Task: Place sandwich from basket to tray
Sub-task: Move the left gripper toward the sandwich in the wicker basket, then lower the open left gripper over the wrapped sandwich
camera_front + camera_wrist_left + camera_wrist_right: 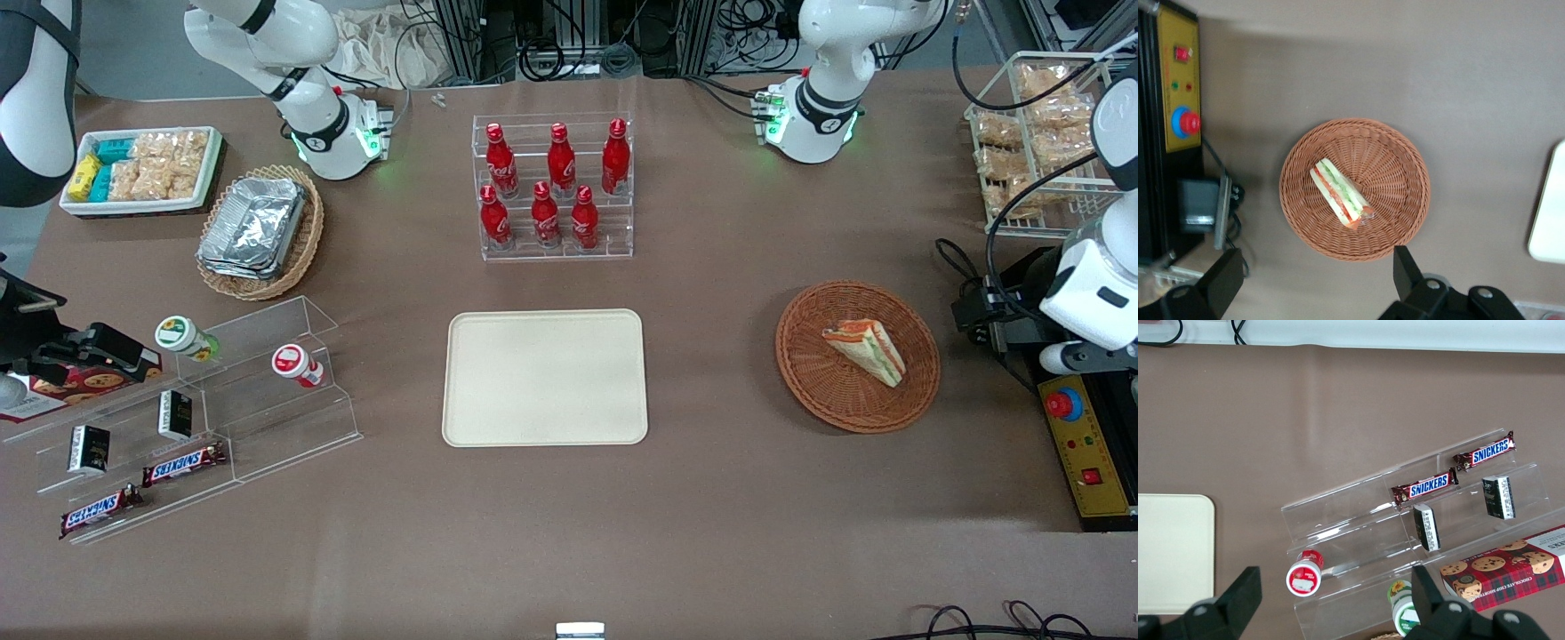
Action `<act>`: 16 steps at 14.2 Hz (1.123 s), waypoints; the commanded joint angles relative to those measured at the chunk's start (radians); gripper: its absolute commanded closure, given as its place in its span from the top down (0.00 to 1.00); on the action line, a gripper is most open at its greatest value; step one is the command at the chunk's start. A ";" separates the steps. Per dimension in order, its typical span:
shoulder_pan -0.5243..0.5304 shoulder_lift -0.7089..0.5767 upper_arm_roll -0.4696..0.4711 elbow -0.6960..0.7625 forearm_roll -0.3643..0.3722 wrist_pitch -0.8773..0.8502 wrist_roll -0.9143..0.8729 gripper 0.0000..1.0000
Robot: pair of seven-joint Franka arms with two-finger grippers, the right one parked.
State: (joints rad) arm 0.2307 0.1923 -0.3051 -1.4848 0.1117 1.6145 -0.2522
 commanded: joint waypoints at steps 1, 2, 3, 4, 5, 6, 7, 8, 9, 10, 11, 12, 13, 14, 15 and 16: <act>0.004 -0.002 -0.003 -0.078 0.005 0.072 -0.192 1.00; 0.003 -0.008 -0.003 -0.128 0.006 0.123 -0.263 1.00; 0.002 -0.010 -0.003 -0.168 0.009 0.158 -0.339 1.00; 0.002 -0.014 -0.003 -0.210 0.009 0.188 -0.396 1.00; 0.002 -0.022 -0.003 -0.259 0.011 0.224 -0.430 1.00; 0.002 -0.040 -0.002 -0.319 0.013 0.275 -0.474 1.00; 0.002 -0.054 -0.003 -0.386 0.014 0.344 -0.540 1.00; 0.002 -0.065 -0.003 -0.447 0.016 0.414 -0.614 1.00; 0.002 -0.065 -0.003 -0.498 0.016 0.464 -0.660 1.00; 0.002 -0.065 -0.003 -0.544 0.016 0.502 -0.674 1.00; 0.004 -0.065 -0.002 -0.589 0.014 0.551 -0.682 1.00; 0.004 -0.060 -0.002 -0.623 0.013 0.602 -0.709 1.00; 0.009 -0.050 -0.002 -0.647 0.013 0.648 -0.737 1.00; 0.025 -0.033 -0.002 -0.666 0.013 0.683 -0.752 1.00; 0.038 -0.025 -0.002 -0.677 0.011 0.702 -0.759 1.00; 0.054 -0.018 -0.002 -0.686 0.011 0.714 -0.759 1.00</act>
State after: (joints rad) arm 0.2509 0.1838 -0.3036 -2.1298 0.1125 2.2800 -0.9791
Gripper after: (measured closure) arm 0.000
